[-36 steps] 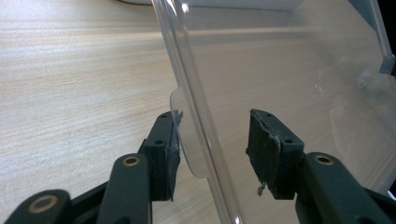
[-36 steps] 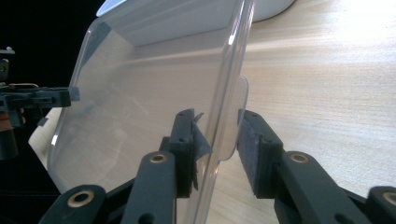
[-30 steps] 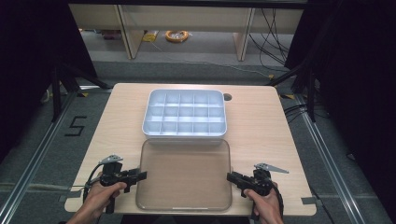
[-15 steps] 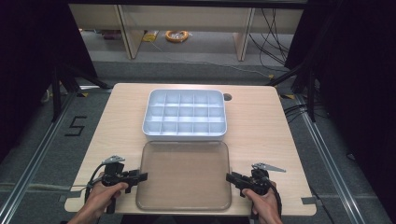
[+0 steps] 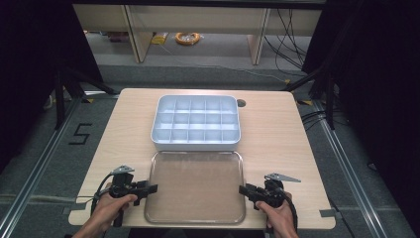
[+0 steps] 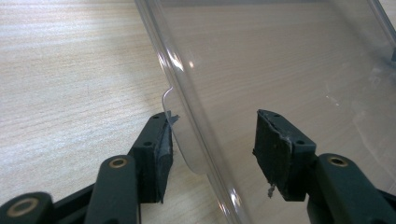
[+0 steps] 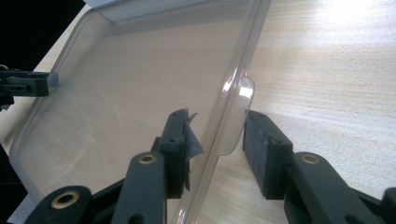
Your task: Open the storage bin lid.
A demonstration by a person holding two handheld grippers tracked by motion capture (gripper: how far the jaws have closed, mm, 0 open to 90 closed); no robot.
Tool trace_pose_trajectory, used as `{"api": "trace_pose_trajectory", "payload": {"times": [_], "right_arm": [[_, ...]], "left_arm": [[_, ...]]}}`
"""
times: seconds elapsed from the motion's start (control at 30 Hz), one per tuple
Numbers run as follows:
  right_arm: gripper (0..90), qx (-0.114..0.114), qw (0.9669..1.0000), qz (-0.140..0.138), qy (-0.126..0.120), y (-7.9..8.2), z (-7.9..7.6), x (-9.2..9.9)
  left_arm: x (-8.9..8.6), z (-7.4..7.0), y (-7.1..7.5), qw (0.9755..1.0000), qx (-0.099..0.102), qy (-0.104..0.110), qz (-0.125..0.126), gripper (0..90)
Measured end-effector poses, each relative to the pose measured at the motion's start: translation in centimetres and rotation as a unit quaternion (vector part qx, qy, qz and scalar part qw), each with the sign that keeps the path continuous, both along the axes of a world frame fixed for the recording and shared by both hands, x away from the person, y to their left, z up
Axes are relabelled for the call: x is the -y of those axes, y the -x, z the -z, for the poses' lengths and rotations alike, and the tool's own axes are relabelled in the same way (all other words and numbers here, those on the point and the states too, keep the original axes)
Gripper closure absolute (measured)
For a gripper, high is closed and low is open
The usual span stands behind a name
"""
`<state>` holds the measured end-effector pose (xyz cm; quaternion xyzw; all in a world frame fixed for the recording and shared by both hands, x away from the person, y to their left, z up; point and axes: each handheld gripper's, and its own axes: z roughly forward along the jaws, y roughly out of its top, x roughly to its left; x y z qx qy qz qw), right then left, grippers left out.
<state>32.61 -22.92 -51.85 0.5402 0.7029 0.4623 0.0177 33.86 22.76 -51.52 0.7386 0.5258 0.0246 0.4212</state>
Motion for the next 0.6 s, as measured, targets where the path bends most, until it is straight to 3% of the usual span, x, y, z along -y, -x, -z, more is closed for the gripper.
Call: {"api": "trace_pose_trajectory", "payload": {"times": [0.07,0.1,0.17,0.23,0.33,0.37,0.4,0.43,0.53,0.57,0.6], "right_arm": [[62.0,-0.001,1.0,0.001,0.0,0.0,0.0,0.0],[61.4,-0.002,1.0,0.0,0.001,0.0,-0.1,0.0],[59.8,-0.006,1.0,0.0,0.004,0.0,0.0,-0.1],[61.9,0.009,0.9998,0.006,0.016,0.0,-0.1,-0.1],[59.7,0.033,0.9989,0.017,0.03,0.0,-0.8,0.2],[59.7,0.02,0.9992,0.025,0.024,0.2,-1.1,0.1],[59.7,0.022,0.9992,0.029,0.017,0.2,-1.1,0.2],[59.7,0.023,0.9992,0.03,0.015,0.1,-1.1,0.2],[59.1,0.027,0.9992,0.025,0.017,0.1,-1.2,0.2],[58.3,0.027,0.9993,0.017,0.019,0.2,-1.3,0.3],[56.4,0.027,0.9993,0.024,0.011,0.2,-1.3,0.0]], "left_arm": [[0.1,0.0,0.0,0.9999,0.008,-0.012,0.002,46.2],[-0.1,-0.1,0.0,0.9994,0.012,-0.03,0.013,46.1],[0.2,-0.1,0.0,0.9996,0.015,-0.024,0.0,46.1],[-0.1,-0.3,0.0,0.9991,0.013,-0.039,0.005,44.1],[-0.6,-0.7,0.0,0.9987,0.029,-0.038,-0.016,43.4],[-0.5,-0.8,0.0,0.9984,0.038,-0.029,-0.031,43.3],[-0.9,-1.0,0.0,0.9983,0.037,-0.043,-0.015,43.2],[-0.7,-1.0,0.0,0.9983,0.041,-0.027,-0.031,43.0],[-0.7,-1.0,0.0,0.9983,0.043,-0.027,-0.026,42.9],[-1.0,-1.1,0.0,0.9984,0.038,-0.041,-0.01,42.6],[-0.6,-0.9,0.1,0.9985,0.04,-0.028,-0.023,42.3]]}}
